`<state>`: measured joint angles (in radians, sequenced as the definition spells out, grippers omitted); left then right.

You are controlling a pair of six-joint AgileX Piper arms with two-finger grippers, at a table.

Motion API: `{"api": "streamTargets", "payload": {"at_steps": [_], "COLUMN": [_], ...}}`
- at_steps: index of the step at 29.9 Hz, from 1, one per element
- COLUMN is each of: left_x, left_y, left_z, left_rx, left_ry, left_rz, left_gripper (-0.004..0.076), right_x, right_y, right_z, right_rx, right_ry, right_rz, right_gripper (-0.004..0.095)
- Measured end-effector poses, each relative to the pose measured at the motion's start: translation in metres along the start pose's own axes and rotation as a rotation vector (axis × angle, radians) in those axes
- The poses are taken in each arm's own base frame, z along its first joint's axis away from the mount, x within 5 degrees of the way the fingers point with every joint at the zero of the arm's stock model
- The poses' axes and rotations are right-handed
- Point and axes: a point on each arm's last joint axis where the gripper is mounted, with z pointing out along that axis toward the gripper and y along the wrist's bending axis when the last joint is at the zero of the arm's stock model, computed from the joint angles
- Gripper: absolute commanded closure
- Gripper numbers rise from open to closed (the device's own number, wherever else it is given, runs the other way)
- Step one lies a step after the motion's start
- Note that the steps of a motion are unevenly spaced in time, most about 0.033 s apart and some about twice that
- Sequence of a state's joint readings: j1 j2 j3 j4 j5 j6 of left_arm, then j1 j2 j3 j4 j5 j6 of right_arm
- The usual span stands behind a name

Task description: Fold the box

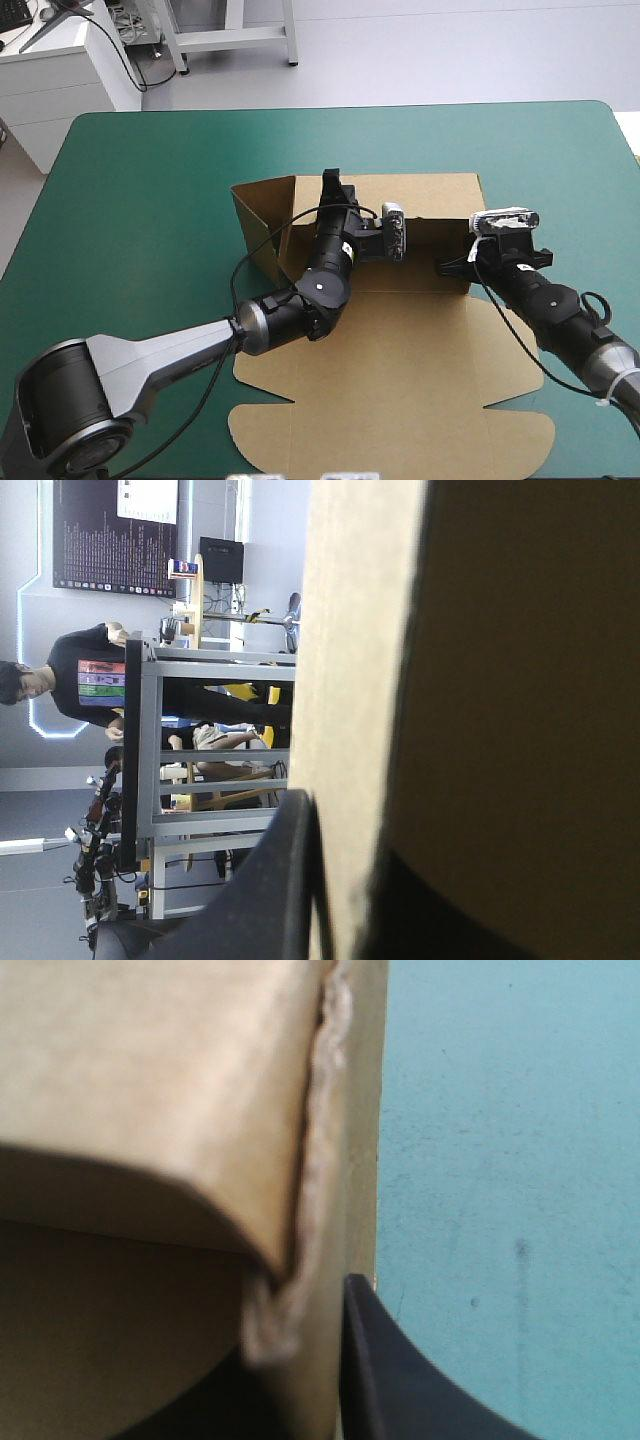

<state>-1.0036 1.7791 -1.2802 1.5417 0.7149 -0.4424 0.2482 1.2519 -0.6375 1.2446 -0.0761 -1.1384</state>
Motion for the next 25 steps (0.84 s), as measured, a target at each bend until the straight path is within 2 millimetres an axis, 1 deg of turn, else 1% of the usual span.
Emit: {"api": "streamTargets", "payload": {"at_steps": [3,5,7,10,12,13,18,22,25], "left_x": [0.0,0.0,0.0,0.0,0.0,0.0,0.0,-0.001,-0.007], "left_y": [0.0,0.0,0.0,-0.001,-0.002,-0.004,-0.008,-0.005,-0.005], "left_z": [0.0,0.0,0.0,0.0,0.0,0.0,0.002,0.001,-0.004], "left_rx": [0.0,-0.002,-0.005,0.003,0.011,0.016,0.028,-0.014,-0.054], "left_ry": [0.0,-0.001,-0.002,-0.005,-0.005,-0.005,-0.005,-0.014,-0.021], "left_rz": [0.0,0.002,0.006,0.002,-0.001,-0.002,0.002,0.056,0.098], "left_gripper": [0.072,0.0675,0.0583,0.0391,0.0305,0.0281,0.0285,0.0285,0.0286], "right_x": [0.0,0.0,0.0,0.0,0.0,0.0,0.001,-0.008,-0.016], "right_y": [0.0,0.0,0.0,0.0,0.0,0.001,0.001,0.003,0.007], "right_z": [0.0,0.0,0.0,0.0,0.0,0.0,0.005,0.019,0.03], "right_rx": [0.0,-0.001,-0.002,-0.002,-0.004,-0.006,-0.004,-0.009,-0.032], "right_ry": [0.0,0.0,0.001,0.001,0.002,0.004,0.016,0.02,0.025], "right_rz": [0.0,0.0,0.0,-0.003,-0.01,-0.015,-0.038,-0.05,-0.054], "right_gripper": [0.0904,0.0905,0.0905,0.0904,0.0904,0.0904,0.0904,0.0903,0.0903]}}
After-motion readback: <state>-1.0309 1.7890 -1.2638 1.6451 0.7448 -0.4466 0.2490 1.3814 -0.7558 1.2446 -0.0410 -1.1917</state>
